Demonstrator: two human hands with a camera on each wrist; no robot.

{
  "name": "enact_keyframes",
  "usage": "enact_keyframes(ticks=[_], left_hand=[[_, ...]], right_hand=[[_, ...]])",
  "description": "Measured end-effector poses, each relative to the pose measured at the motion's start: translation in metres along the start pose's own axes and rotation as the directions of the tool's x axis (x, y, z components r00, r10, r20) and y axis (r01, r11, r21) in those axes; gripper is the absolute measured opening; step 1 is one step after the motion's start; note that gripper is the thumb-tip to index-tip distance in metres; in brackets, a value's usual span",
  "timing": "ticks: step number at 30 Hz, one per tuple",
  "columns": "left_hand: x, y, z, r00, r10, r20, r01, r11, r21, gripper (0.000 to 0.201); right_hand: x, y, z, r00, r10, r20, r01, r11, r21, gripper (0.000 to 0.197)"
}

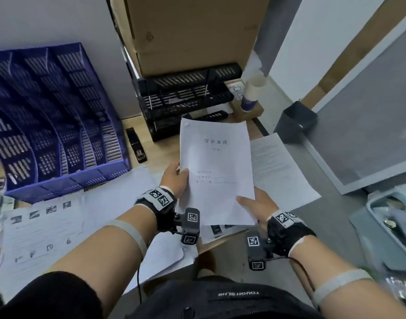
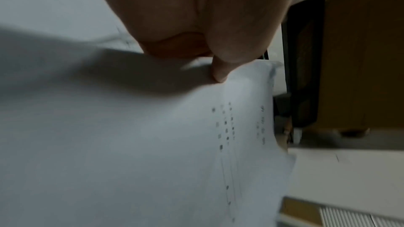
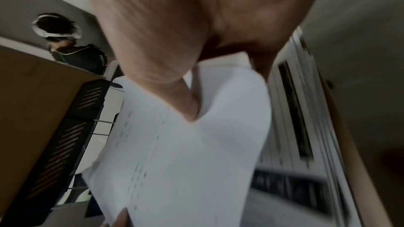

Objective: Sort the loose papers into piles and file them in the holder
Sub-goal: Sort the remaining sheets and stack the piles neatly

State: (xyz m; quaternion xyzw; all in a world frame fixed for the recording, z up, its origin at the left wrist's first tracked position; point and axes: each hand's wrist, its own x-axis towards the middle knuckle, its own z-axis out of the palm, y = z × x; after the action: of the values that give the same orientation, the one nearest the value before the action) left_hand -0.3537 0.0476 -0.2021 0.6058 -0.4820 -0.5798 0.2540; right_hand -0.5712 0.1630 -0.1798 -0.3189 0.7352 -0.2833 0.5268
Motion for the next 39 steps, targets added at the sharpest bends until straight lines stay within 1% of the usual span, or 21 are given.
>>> enact_keyframes(ticks=[2, 6, 9, 12, 14, 17, 19, 21, 23, 25, 26, 28, 29, 31, 32, 34, 35, 36, 37, 38, 39], left_hand=[[0.005, 0.004, 0.031, 0.994, -0.026, 0.102, 0.029, 0.999, -0.034, 0.023], [0.011, 0.019, 0.095, 0.953, -0.047, 0.299, 0.061, 0.997, -0.037, 0.031], [0.01, 0.036, 0.136, 0.89, -0.087, 0.448, 0.14, 0.986, -0.086, 0.037], [0.01, 0.045, 0.157, 0.83, -0.133, 0.542, 0.191, 0.98, -0.052, 0.052], [0.014, 0.043, 0.157, 0.827, -0.183, 0.532, 0.212, 0.977, 0.006, 0.055], [0.023, 0.033, 0.142, 0.859, -0.217, 0.463, 0.2, 0.976, 0.086, 0.044], [0.03, 0.026, 0.124, 0.881, -0.222, 0.418, 0.201, 0.975, 0.093, 0.035], [0.035, 0.02, 0.102, 0.91, -0.228, 0.347, 0.22, 0.974, 0.062, 0.026], [0.038, 0.015, 0.079, 0.946, -0.23, 0.227, 0.237, 0.972, 0.0, 0.021], [0.037, 0.005, 0.052, 0.971, -0.23, 0.064, 0.233, 0.971, -0.048, 0.021], [0.034, -0.001, 0.037, 0.973, -0.229, -0.017, 0.228, 0.972, -0.052, 0.021], [0.025, -0.017, 0.003, 0.96, -0.218, -0.175, 0.219, 0.976, -0.018, 0.022], [0.019, -0.026, -0.015, 0.942, -0.212, -0.261, 0.225, 0.974, 0.02, 0.022], [0.001, -0.046, -0.053, 0.869, -0.216, -0.446, 0.288, 0.952, 0.099, 0.021], [-0.01, -0.055, -0.072, 0.812, -0.233, -0.536, 0.355, 0.925, 0.136, 0.022], [-0.032, -0.075, -0.109, 0.688, -0.316, -0.653, 0.55, 0.814, 0.186, 0.031], [-0.043, -0.085, -0.125, 0.638, -0.376, -0.672, 0.641, 0.742, 0.193, 0.039], [-0.053, -0.097, -0.14, 0.606, -0.439, -0.664, 0.703, 0.686, 0.188, 0.045], [-0.061, -0.11, -0.152, 0.594, -0.491, -0.637, 0.732, 0.659, 0.174, 0.046], [-0.069, -0.119, -0.161, 0.608, -0.514, -0.606, 0.729, 0.664, 0.168, 0.039], [-0.072, -0.128, -0.168, 0.643, -0.512, -0.57, 0.713, 0.672, 0.201, 0.023]], right_hand=[[0.004, -0.002, -0.03, 0.968, -0.057, -0.243, 0.0, 0.974, -0.226, 0.034], [0.01, -0.004, -0.096, 0.854, -0.07, -0.516, -0.128, 0.932, -0.338, 0.036], [0.02, -0.001, -0.136, 0.796, -0.066, -0.602, -0.197, 0.912, -0.361, 0.029], [0.031, 0.004, -0.158, 0.787, -0.032, -0.616, -0.228, 0.913, -0.339, 0.034], [0.04, 0.008, -0.165, 0.817, 0.024, -0.576, -0.273, 0.896, -0.35, 0.043], [0.057, 0.015, -0.164, 0.848, 0.108, -0.519, -0.319, 0.885, -0.338, 0.041], [0.068, 0.017, -0.153, 0.816, 0.117, -0.566, -0.37, 0.858, -0.356, 0.044], [0.075, 0.014, -0.137, 0.744, 0.079, -0.664, -0.444, 0.801, -0.402, 0.053], [0.079, 0.003, -0.114, 0.721, -0.008, -0.693, -0.405, 0.806, -0.431, 0.056], [0.086, -0.011, -0.082, 0.775, -0.12, -0.621, -0.273, 0.823, -0.499, 0.046], [0.09, -0.019, -0.062, 0.832, -0.145, -0.535, -0.183, 0.839, -0.512, 0.037], [0.094, -0.031, -0.012, 0.971, -0.093, -0.222, -0.009, 0.908, -0.419, 0.021], [0.091, -0.035, 0.016, 0.998, -0.053, -0.03, 0.039, 0.938, -0.345, 0.018], [0.082, -0.039, 0.071, 0.962, 0.013, 0.271, 0.061, 0.962, -0.265, 0.014], [0.076, -0.039, 0.096, 0.932, 0.041, 0.36, 0.064, 0.959, -0.275, 0.015], [0.066, -0.034, 0.138, 0.885, 0.101, 0.454, 0.074, 0.933, -0.352, 0.022], [0.063, -0.029, 0.154, 0.875, 0.127, 0.467, 0.091, 0.905, -0.416, 0.028], [0.06, -0.025, 0.168, 0.876, 0.14, 0.462, 0.123, 0.861, -0.494, 0.034], [0.057, -0.021, 0.178, 0.885, 0.141, 0.444, 0.158, 0.806, -0.57, 0.037], [0.055, -0.019, 0.186, 0.898, 0.132, 0.42, 0.183, 0.755, -0.629, 0.038], [0.052, -0.018, 0.191, 0.913, 0.117, 0.392, 0.196, 0.716, -0.67, 0.037]])
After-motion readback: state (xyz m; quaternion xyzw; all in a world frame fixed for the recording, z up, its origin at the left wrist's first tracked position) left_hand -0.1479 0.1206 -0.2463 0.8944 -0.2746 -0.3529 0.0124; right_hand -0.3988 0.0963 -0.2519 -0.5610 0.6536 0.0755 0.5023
